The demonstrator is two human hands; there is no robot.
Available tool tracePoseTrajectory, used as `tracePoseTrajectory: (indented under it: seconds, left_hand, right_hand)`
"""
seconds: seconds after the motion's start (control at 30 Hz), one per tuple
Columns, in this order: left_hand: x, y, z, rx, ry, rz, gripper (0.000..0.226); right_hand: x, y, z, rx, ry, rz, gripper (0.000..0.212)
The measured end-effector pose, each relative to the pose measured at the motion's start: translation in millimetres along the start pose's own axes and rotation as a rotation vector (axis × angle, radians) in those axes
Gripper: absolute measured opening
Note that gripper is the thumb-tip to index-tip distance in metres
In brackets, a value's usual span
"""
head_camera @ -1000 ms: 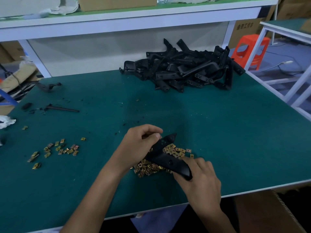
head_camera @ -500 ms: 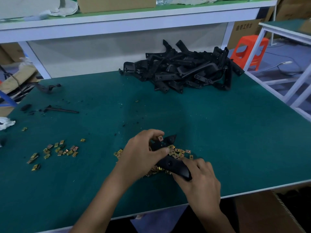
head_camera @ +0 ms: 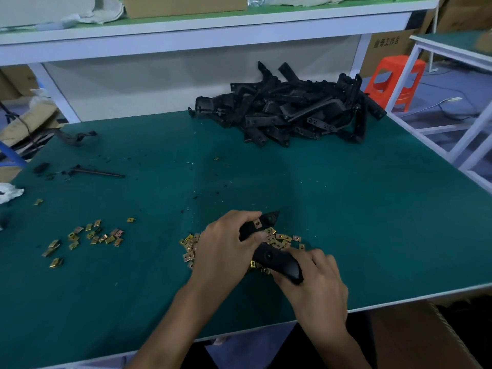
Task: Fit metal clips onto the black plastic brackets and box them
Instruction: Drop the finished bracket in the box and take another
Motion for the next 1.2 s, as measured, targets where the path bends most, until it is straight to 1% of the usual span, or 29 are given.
tracePoseTrajectory:
  seconds: [0.2,0.33,0.43,0.53,0.63,0.73,0.83,0.87,0.9,0.97,1.0,1.07,1.13,1.17,1.2]
  left_hand:
    - [-2,0,5,-0.024,0.020,0.010,0.033]
    - [-5,5,3,-0.043,0.037,0.030,0.033]
    - [-13,10,-15,-0.113,0.032,0.048,0.035]
    - [-25,8,-43,-0.219,-0.040,0.086,0.041]
    - [-49,3,-63,-0.270,-0.127,0.160,0.038]
    - [-80,-1,-77,-0.343,-0.095,0.246,0.035]
    - [-100,-3,-81,-0.367,-0.068,0.294,0.047]
    - [-105,-4,-82,-0.380,-0.060,0.307,0.047]
    - [-109,-6,-85,-0.397,-0.070,0.314,0.043]
    - [-112,-10,-94,-0.406,-0.153,0.327,0.026]
    - [-112,-12,-98,-0.406,-0.200,0.324,0.020]
    - [-108,-15,-107,-0.445,-0.182,0.295,0.024]
    - [-101,-17,-113,-0.501,-0.132,0.261,0.026]
    - [-99,-19,-111,-0.500,-0.138,0.262,0.024]
    - [-98,-21,-107,-0.473,-0.158,0.277,0.022]
  right_hand:
    - [-5,0,-1,0.008,0.022,0.017,0.051]
    - [-2,2,-2,0.016,0.117,0.019,0.050]
    - [12,-2,-14,-0.040,0.162,-0.016,0.048]
    - [38,-19,-44,-0.108,0.101,-0.096,0.047]
    - [69,-48,-95,-0.260,0.088,-0.133,0.047]
    - [100,-94,-153,-0.465,0.184,-0.206,0.044]
    - [129,-139,-203,-0.626,0.237,-0.334,0.046]
    - [139,-151,-219,-0.693,0.257,-0.371,0.049]
    - [151,-159,-236,-0.760,0.283,-0.407,0.049]
    - [179,-164,-270,-0.857,0.314,-0.494,0.046]
    - [197,-160,-289,-0.890,0.306,-0.544,0.050]
    - [230,-140,-330,-0.973,0.294,-0.596,0.071]
    - [250,-111,-368,-1.115,0.360,-0.534,0.102]
    - [253,-98,-381,-1.183,0.379,-0.481,0.111]
    - [252,-85,-388,-1.229,0.373,-0.437,0.114]
Point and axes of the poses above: each hand's wrist, its own y-axis towards the middle knuckle, its own x-axis out of the back of the hand, z = x × y, the point moved 8 cm from there along y, towards the middle knuckle, and after that the axes turned 14 degrees about -x, right-handed, at the moved point
